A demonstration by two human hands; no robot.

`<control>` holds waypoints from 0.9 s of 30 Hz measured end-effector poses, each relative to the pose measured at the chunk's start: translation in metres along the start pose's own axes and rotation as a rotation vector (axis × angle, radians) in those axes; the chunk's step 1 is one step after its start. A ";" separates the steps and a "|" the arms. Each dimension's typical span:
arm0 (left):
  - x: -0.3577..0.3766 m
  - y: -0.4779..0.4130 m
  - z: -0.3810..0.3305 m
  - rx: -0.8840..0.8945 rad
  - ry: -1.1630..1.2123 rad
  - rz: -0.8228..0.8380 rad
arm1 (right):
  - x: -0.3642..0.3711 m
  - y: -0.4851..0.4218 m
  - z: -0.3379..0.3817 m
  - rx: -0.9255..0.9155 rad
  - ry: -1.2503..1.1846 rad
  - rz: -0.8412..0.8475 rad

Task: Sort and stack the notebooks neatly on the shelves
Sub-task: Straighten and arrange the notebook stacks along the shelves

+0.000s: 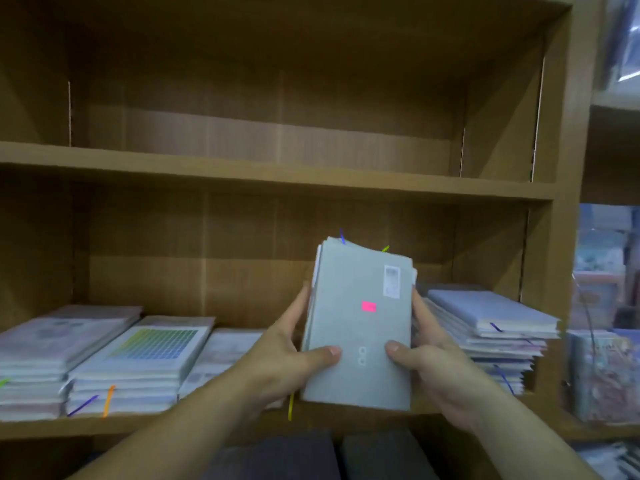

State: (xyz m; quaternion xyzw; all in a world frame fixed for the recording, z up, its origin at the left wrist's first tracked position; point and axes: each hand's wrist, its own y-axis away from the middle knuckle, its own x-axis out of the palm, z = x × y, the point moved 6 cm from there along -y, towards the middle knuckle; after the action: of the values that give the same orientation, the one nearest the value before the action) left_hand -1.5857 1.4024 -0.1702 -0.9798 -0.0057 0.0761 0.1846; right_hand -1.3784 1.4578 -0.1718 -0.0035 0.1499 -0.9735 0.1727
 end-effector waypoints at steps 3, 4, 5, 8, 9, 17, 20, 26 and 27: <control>-0.006 -0.019 -0.001 0.048 -0.181 0.060 | 0.005 -0.018 0.009 -0.100 0.109 0.033; -0.008 -0.024 0.003 0.038 -0.219 0.059 | 0.006 -0.022 0.009 -0.121 0.151 0.038; -0.009 -0.028 0.007 0.032 -0.250 0.054 | 0.008 -0.025 0.008 -0.143 0.194 0.043; -0.009 -0.039 0.021 0.041 -0.325 0.041 | 0.011 -0.034 -0.003 -0.164 0.315 0.048; -0.007 -0.043 0.026 0.042 -0.357 0.044 | 0.011 -0.037 -0.008 -0.162 0.346 0.041; -0.022 -0.058 0.054 0.067 -0.305 0.009 | 0.014 -0.054 -0.034 -0.150 0.164 0.051; -0.023 -0.058 0.044 0.129 -0.295 -0.018 | 0.018 -0.049 -0.037 -0.239 0.256 -0.043; -0.009 -0.052 0.057 0.072 -0.517 -0.015 | 0.028 -0.041 -0.053 -0.276 0.501 -0.138; -0.010 -0.052 0.057 0.066 -0.532 -0.005 | 0.026 -0.042 -0.055 -0.266 0.515 -0.127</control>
State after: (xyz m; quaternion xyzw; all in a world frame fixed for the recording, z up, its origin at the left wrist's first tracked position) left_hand -1.6030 1.4715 -0.2025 -0.9188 -0.0542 0.3308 0.2085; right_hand -1.4202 1.5022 -0.2129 0.2117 0.3145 -0.9230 0.0658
